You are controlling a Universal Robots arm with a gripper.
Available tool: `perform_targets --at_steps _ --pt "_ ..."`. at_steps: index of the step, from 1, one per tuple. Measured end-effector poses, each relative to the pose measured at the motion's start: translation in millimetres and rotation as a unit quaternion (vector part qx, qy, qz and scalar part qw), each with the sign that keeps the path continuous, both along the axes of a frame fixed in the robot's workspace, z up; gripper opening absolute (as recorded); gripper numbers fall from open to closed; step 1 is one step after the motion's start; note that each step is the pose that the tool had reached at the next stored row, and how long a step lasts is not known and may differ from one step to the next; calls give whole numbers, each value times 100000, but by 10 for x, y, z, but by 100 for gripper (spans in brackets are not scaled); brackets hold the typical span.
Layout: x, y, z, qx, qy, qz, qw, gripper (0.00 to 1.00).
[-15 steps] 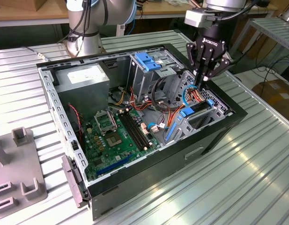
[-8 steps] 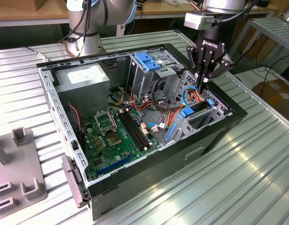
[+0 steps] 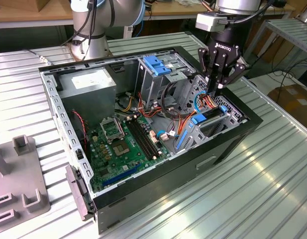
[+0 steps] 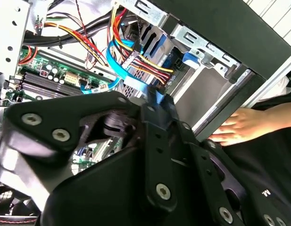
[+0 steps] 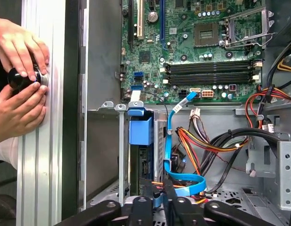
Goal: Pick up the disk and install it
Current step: 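Insert the second disk wire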
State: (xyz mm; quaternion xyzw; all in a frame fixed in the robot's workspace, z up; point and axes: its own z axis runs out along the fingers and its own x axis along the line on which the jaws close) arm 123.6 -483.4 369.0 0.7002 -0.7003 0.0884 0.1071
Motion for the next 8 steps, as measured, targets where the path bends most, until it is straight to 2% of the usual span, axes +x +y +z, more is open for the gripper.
perform_targets --at_steps 1,8 --pt "1 0 2 -1 25 0 100000 29" --pt "2 0 5 -7 66 2 100000 29"
